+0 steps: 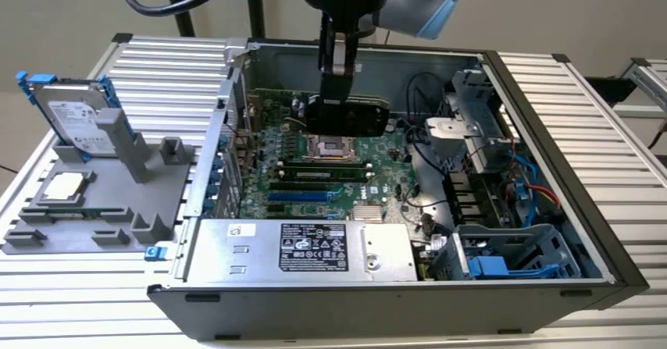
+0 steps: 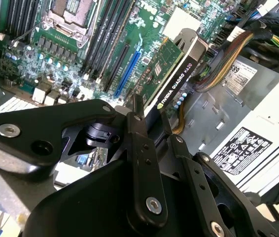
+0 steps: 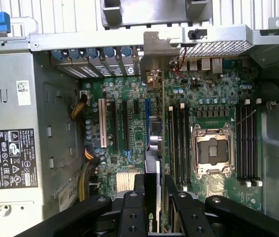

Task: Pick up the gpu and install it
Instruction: 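Insert the gpu into the slot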

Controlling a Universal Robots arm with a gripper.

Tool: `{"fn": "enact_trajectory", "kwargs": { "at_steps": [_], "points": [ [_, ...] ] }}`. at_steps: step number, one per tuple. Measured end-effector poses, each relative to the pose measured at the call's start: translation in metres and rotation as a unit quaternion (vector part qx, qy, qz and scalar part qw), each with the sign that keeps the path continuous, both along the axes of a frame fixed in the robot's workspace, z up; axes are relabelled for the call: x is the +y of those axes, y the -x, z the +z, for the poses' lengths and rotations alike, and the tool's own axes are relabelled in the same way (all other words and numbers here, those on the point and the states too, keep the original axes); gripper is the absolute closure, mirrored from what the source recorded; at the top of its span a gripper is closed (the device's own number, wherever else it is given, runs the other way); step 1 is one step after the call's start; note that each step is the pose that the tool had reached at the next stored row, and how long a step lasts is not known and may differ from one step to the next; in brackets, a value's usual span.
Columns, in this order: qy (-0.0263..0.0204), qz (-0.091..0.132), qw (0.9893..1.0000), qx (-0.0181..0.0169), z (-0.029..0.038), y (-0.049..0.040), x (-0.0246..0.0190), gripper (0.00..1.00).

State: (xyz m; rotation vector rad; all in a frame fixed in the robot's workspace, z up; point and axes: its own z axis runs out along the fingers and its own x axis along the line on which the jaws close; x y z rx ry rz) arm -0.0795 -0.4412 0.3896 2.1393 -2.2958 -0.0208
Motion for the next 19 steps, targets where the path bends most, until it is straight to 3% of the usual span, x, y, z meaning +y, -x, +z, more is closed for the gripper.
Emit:
{"fn": "enact_trajectory", "kwargs": {
  "at_steps": [19],
  "points": [
    [-0.0001, 0.002, 1.0000, 0.0000, -0.0059, 0.0000, 0.0000, 1.00]
  ]
}}
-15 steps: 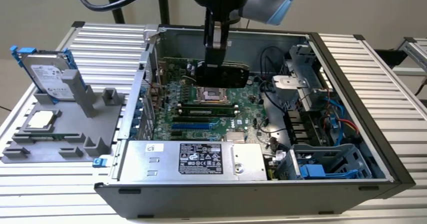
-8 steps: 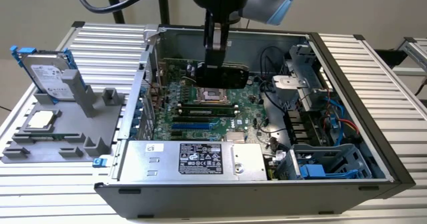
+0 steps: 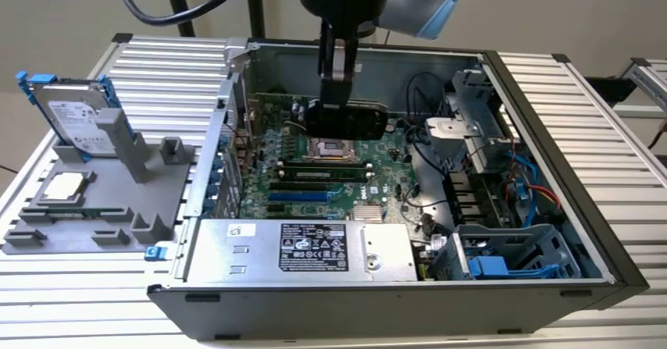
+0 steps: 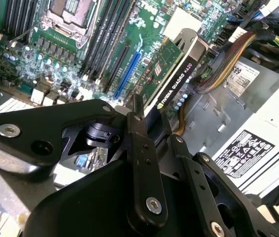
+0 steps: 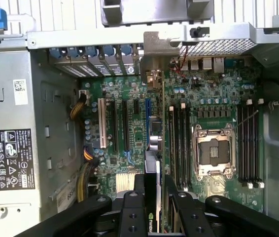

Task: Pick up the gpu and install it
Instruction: 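Insert the gpu into the slot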

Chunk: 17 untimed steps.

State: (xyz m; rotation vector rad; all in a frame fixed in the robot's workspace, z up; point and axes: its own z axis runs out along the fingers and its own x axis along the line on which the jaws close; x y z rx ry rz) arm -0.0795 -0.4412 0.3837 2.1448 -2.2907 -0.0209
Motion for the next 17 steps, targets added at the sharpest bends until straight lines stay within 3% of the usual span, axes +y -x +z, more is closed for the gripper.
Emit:
{"fn": "enact_trajectory", "kwargs": {
  "at_steps": [17],
  "points": [
    [0.0000, 0.009, 1.0000, -0.0001, -0.0054, 0.0000, 0.0000, 1.00]
  ]
}}
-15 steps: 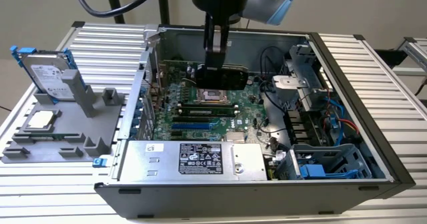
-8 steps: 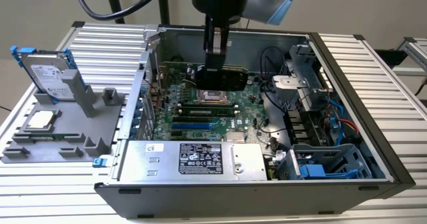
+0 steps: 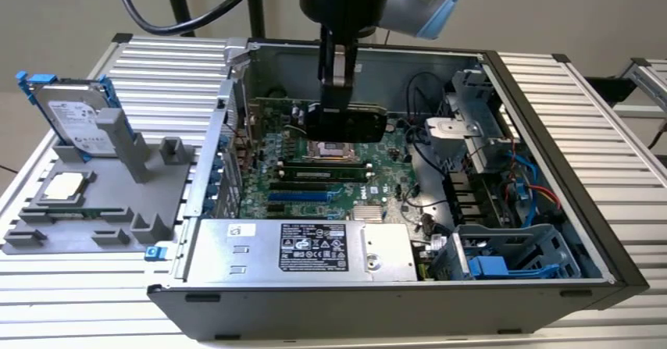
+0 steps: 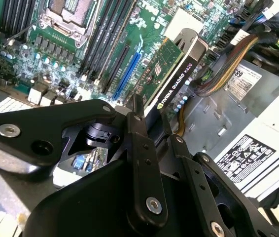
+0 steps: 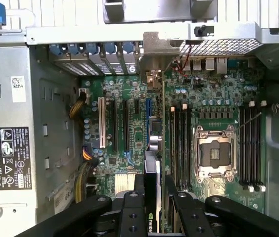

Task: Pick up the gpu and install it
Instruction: 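Insert the gpu into the slot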

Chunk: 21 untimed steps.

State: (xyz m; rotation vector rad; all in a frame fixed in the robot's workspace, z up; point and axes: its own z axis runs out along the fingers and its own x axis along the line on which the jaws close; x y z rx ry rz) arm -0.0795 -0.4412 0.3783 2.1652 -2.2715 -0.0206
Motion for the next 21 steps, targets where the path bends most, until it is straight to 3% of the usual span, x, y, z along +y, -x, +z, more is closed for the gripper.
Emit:
{"fn": "enact_trajectory", "kwargs": {
  "at_steps": [21],
  "points": [
    [0.0000, 0.001, 1.0000, 0.0000, -0.0032, 0.0000, 0.0000, 1.00]
  ]
}}
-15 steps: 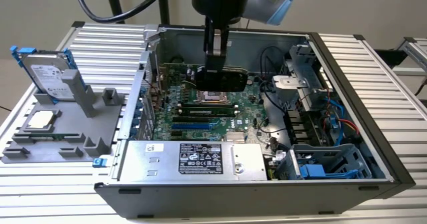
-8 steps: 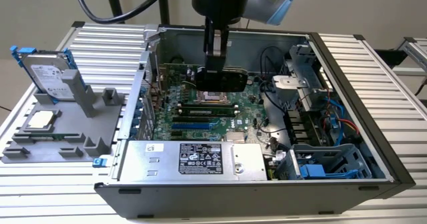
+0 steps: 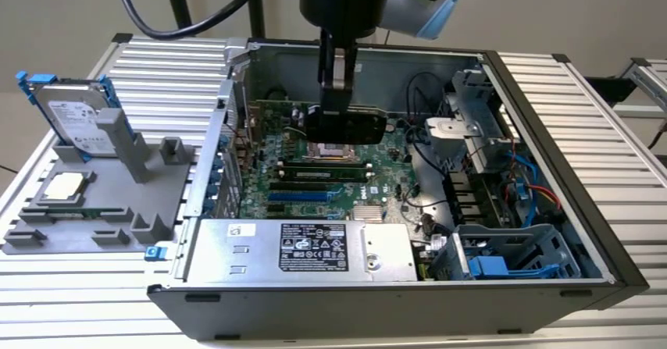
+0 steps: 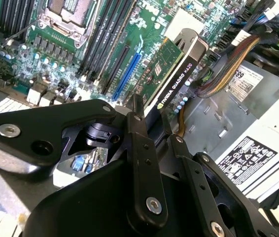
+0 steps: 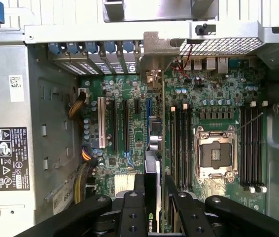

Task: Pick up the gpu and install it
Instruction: 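Insert the gpu into the slot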

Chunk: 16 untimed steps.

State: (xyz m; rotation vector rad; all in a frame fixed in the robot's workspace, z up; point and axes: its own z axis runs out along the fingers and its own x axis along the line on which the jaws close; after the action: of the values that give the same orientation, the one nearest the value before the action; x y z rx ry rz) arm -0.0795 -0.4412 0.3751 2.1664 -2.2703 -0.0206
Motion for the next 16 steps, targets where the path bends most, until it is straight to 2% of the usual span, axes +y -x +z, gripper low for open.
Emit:
{"fn": "enact_trajectory", "kwargs": {
  "at_steps": [16],
  "points": [
    [0.0000, 0.001, 1.0000, 0.0000, -0.0047, 0.0000, 0.0000, 1.00]
  ]
}}
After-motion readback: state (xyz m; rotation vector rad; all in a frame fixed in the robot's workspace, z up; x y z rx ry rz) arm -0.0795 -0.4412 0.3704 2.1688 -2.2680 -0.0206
